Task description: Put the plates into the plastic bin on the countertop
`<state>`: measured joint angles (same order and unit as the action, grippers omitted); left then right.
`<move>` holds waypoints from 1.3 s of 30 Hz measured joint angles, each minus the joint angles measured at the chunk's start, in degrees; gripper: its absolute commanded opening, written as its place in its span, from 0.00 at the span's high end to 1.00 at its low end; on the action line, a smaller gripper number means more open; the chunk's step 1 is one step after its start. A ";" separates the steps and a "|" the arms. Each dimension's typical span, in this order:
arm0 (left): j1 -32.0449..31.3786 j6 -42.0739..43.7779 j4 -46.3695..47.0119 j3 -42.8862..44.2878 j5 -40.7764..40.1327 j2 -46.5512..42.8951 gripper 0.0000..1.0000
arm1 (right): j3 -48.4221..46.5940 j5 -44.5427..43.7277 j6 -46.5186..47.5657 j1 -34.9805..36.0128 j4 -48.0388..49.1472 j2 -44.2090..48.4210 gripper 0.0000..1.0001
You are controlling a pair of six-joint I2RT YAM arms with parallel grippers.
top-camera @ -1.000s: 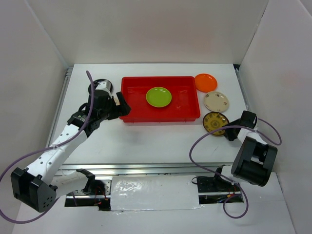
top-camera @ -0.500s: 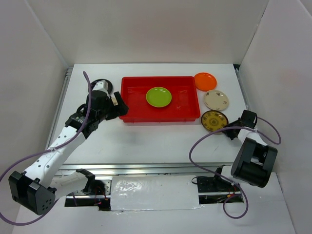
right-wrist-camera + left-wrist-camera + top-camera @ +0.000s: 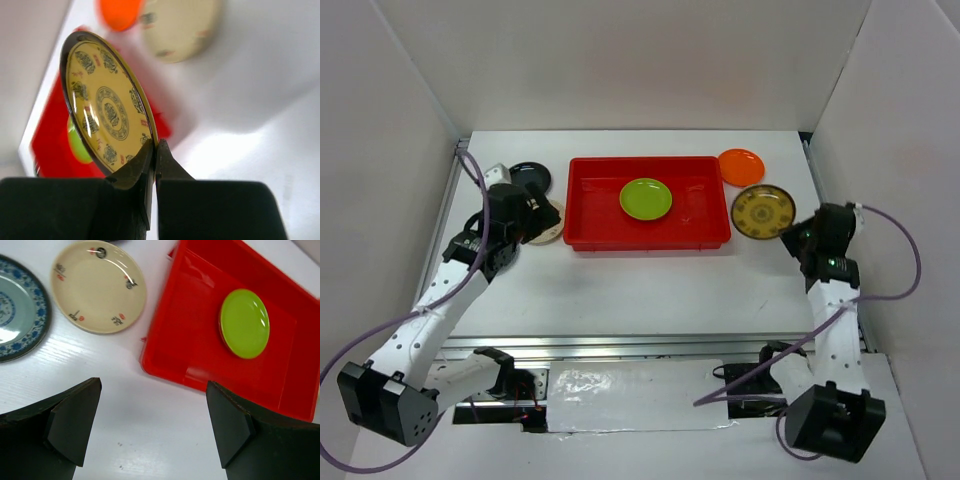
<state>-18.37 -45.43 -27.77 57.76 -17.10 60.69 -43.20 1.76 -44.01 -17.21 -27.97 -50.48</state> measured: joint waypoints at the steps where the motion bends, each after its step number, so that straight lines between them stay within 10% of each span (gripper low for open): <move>1: 1.22 -0.66 -0.11 0.00 -0.57 -0.02 0.01 | -2.56 0.44 -0.04 2.54 -0.09 -1.46 1.00; 9: 17.33 -3.06 -1.09 5.18 5.79 8.94 0.01 | -30.12 4.20 2.80 23.85 -0.44 -32.22 1.00; 22: 38.38 -2.80 0.35 3.37 18.58 14.19 0.01 | -53.27 12.37 6.71 31.78 -0.83 -70.16 0.98; 30: 41.00 -2.32 -0.83 0.76 18.21 11.80 0.01 | -53.53 14.12 7.17 33.62 -0.22 -71.01 0.00; 39: 41.44 -5.07 0.00 -13.79 16.37 5.53 0.01 | -48.41 6.27 7.54 35.98 -0.85 -56.57 0.00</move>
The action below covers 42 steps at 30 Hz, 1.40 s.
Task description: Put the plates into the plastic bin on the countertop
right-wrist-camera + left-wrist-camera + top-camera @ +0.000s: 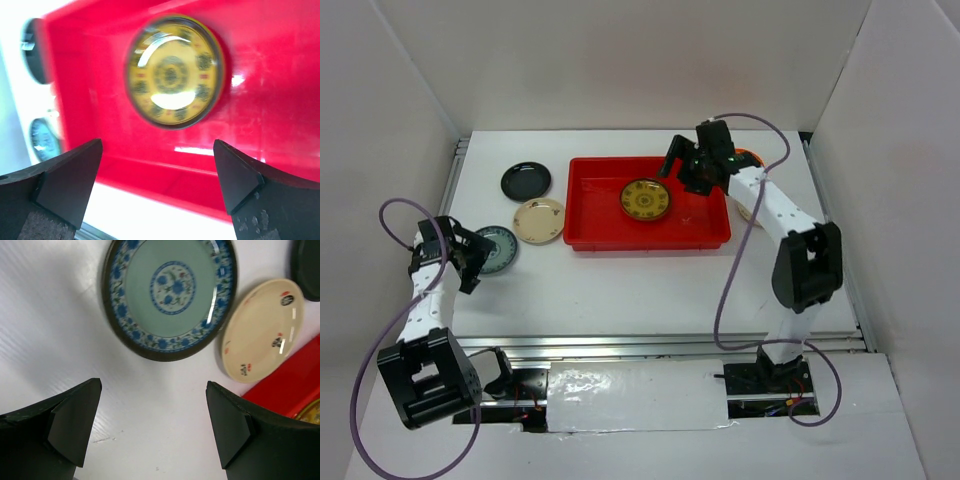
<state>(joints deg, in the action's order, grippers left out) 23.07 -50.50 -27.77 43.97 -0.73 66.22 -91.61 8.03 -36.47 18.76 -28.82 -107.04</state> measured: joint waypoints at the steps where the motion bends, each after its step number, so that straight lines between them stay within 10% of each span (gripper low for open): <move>1: 0.02 -0.87 0.50 -1.25 -0.24 -0.33 0.01 | 0.90 -0.55 0.17 0.31 0.37 2.69 0.00; 18: 1.97 -13.35 21.97 -7.41 -1.95 13.99 0.06 | 26.49 21.33 2.01 1.95 9.64 34.16 0.00; 34: 2.21 -16.37 25.88 -9.20 -4.59 16.63 1.00 | 28.30 25.68 2.21 -0.81 12.90 41.88 0.00; 42: 2.23 -17.25 13.92 -7.96 -9.57 5.35 1.00 | 28.30 25.68 2.10 -2.19 12.57 45.53 0.00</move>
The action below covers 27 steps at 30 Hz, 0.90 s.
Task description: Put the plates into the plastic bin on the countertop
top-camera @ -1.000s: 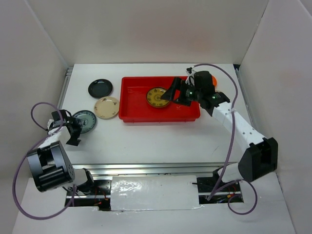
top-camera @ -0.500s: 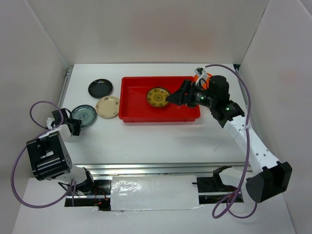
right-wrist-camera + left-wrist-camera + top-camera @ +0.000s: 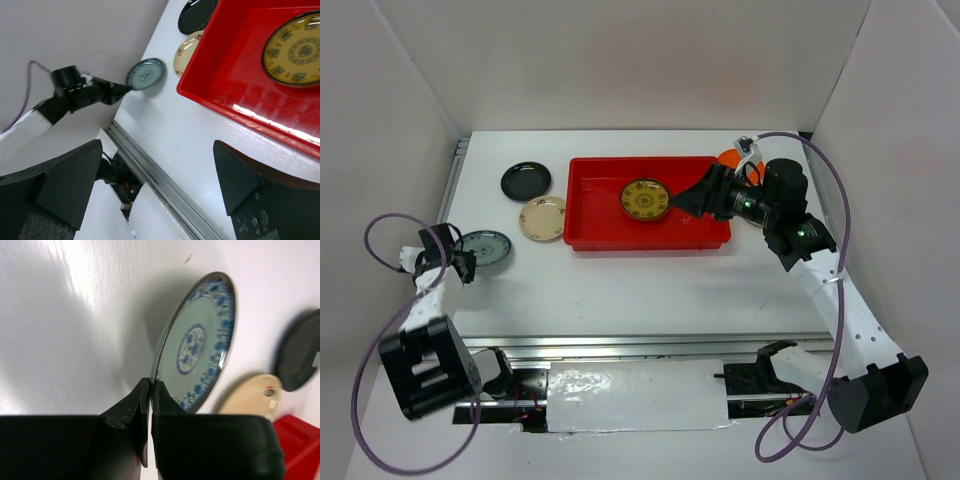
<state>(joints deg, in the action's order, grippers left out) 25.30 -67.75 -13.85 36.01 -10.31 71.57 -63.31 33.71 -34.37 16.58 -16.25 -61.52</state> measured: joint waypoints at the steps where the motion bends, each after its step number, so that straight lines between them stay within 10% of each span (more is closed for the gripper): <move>1: 0.00 0.17 -1.97 0.42 -1.36 -3.52 1.00 | 0.00 0.00 0.02 -0.37 -0.13 0.20 0.00; 9: -6.71 7.32 -4.55 14.47 -2.43 -14.19 1.00 | 2.54 -1.77 0.07 -6.93 -2.69 2.78 0.00; 20: -37.79 21.51 -2.47 51.23 12.35 26.86 1.00 | 10.64 -9.73 -2.43 -30.18 -5.53 3.96 0.00; 27: -44.00 24.09 -3.65 61.99 17.29 41.16 1.00 | 14.97 -13.60 -5.90 -41.29 -3.82 1.79 0.00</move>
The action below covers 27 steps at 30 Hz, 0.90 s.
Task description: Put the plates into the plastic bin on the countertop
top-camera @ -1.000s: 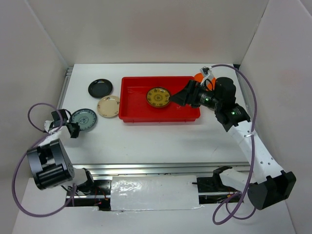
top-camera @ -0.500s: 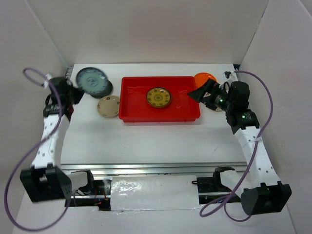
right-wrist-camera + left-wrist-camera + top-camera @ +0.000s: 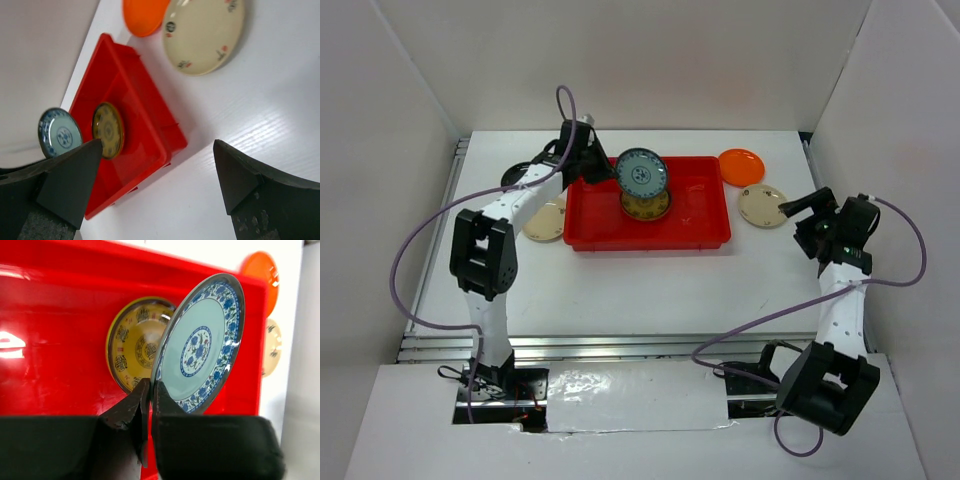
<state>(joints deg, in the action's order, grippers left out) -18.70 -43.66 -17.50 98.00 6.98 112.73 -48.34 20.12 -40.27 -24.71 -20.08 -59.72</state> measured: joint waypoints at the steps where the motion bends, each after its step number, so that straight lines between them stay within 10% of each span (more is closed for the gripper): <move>1: -0.24 0.00 0.22 0.22 0.39 1.07 1.00 | 0.90 0.02 -0.59 -0.98 0.15 -0.13 0.00; 9: -0.66 -0.20 1.97 -0.13 3.50 6.36 1.00 | 2.60 0.28 -1.64 -2.45 0.42 -0.98 0.00; 17: -0.76 -1.09 3.87 -2.51 3.82 6.47 0.04 | 2.67 -0.24 -1.95 -2.43 0.90 -2.03 0.00; 27: -3.89 0.28 -0.04 -5.33 -2.75 -2.82 0.01 | 1.42 -6.12 -2.54 -2.14 2.34 -8.94 0.00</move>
<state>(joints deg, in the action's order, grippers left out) -22.59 -43.38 -17.54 92.66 4.23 109.91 -46.92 14.00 -42.81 -26.85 -17.74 -68.66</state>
